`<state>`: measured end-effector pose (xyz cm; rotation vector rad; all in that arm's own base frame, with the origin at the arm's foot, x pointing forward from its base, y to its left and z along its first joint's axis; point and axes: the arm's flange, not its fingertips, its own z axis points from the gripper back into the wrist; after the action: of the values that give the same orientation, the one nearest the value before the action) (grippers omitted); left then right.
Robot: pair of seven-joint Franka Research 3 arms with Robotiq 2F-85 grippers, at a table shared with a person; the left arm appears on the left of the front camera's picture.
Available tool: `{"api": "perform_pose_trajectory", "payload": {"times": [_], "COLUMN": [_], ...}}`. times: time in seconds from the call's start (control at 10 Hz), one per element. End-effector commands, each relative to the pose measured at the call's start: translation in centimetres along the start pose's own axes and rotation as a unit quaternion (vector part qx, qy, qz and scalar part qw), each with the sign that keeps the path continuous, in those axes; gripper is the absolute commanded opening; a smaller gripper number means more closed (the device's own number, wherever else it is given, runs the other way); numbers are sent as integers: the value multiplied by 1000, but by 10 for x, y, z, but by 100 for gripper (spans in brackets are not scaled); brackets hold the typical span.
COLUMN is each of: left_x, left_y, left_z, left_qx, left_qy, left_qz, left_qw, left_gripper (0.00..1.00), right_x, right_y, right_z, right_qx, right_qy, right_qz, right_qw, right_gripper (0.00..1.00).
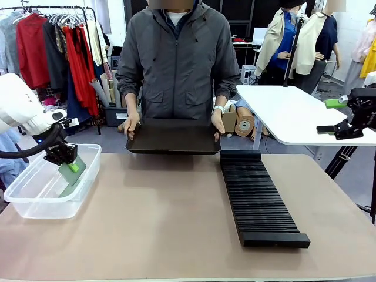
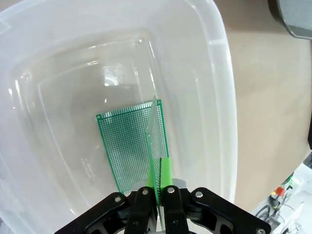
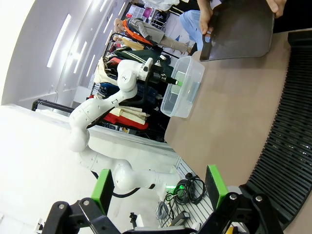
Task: Sort PCBs into racks and boxes based on the side picked up.
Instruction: If the short side of the Blank PCB is picked up, insert it into the PCB Rack ; if the long side is picked up, place it in the Organizing box.
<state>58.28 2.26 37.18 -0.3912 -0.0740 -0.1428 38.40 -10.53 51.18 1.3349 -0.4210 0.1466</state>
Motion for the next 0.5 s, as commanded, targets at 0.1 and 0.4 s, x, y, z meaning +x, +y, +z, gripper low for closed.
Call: {"api": "perform_pose_trajectory", "payload": {"times": [0.1,0.4], "left_x": [0,1], "left_y": [8,11], "left_z": [-7,-10], "left_qx": [-12,-9], "left_qy": [-5,-3], "left_qz": [-3,2], "left_qw": [1000,1000], "left_gripper": [0,13], "right_x": [-2,-2], "right_y": [1,1], "right_z": [-1,-1], "right_qx": [-2,-2], "right_qy": [-4,-4], "right_qz": [8,8], "right_qw": [1000,1000], "right_gripper": [100,100]}}
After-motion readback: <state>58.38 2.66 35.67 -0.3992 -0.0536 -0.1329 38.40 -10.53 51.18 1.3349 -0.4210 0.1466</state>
